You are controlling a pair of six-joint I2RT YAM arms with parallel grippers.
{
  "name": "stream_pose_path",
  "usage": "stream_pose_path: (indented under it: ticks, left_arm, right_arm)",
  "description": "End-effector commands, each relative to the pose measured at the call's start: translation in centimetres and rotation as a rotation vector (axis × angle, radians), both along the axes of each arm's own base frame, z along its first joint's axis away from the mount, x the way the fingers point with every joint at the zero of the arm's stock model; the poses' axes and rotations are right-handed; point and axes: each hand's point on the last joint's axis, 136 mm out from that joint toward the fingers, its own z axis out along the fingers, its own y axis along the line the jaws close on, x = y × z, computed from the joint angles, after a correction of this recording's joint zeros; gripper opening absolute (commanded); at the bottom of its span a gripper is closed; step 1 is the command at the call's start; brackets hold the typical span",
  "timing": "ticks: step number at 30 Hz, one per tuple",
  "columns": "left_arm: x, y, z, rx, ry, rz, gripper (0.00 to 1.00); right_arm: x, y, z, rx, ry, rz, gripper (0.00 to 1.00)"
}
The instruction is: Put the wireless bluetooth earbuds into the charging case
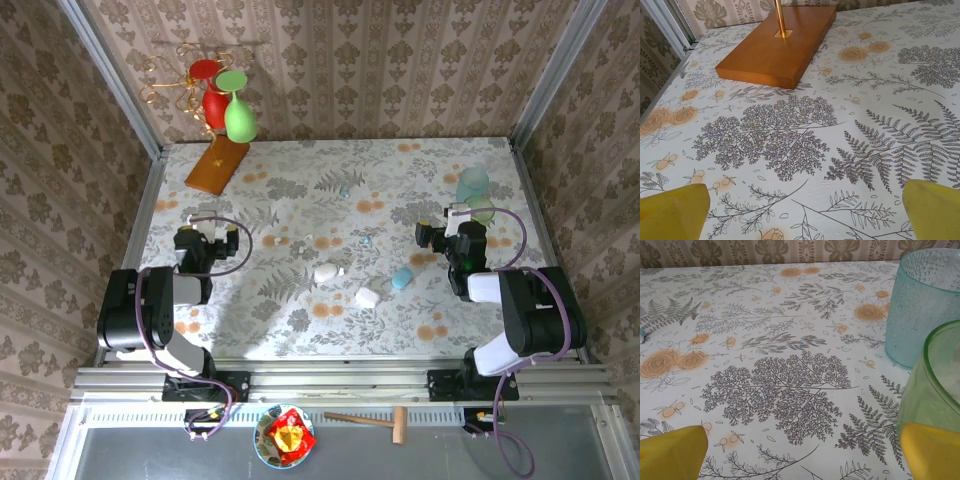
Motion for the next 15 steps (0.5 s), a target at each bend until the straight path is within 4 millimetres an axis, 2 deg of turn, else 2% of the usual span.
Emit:
stream_pose_path:
  ticks: [1, 15]
  left_arm:
    - [0.56, -0.10, 0.89, -0.007, -0.024, 0.002, 1.00]
    - [0.62, 0.26, 0.87, -0.009, -0.022, 0.023, 1.00]
  right_arm:
    - [0.39, -0.36, 0.37, -0.002, -0.014, -0.021, 1.00]
    - [0.40, -0.35, 0.29, -0.003, -0.011, -0.020, 1.00]
